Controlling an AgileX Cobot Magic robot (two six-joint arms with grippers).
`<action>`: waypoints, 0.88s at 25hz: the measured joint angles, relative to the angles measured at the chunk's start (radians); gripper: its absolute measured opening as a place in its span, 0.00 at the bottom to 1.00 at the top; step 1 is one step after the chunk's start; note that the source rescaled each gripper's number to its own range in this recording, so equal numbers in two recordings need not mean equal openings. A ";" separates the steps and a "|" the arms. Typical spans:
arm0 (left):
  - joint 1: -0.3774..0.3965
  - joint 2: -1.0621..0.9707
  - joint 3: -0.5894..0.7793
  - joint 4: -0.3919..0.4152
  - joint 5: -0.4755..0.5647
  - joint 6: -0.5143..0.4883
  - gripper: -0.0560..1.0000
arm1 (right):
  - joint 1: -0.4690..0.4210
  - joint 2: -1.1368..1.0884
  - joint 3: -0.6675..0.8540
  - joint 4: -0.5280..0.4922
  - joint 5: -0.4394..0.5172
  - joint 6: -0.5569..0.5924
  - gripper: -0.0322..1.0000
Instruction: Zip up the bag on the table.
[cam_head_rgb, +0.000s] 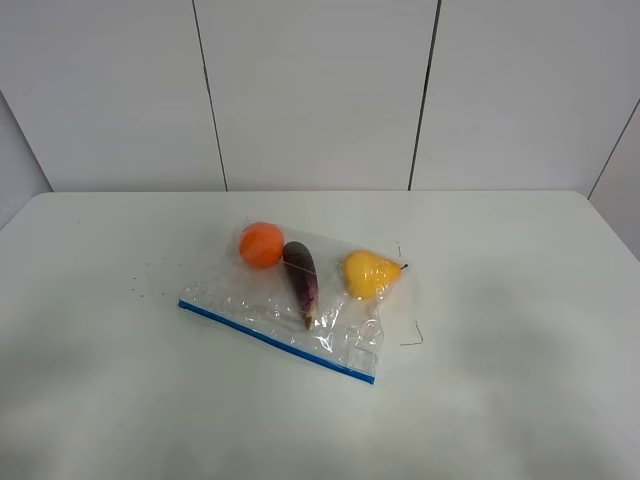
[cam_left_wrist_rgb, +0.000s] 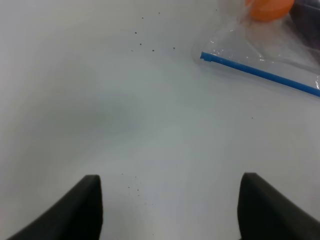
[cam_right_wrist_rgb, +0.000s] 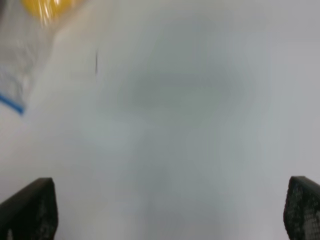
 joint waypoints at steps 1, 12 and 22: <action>0.000 0.000 0.000 0.000 0.000 0.000 0.90 | 0.000 -0.036 0.000 -0.001 0.000 0.000 1.00; 0.000 0.000 0.000 0.000 0.000 0.000 0.90 | 0.000 -0.192 0.003 -0.019 0.001 0.019 1.00; 0.000 0.000 0.000 0.000 0.000 0.000 0.90 | 0.000 -0.192 0.005 -0.023 0.001 0.023 1.00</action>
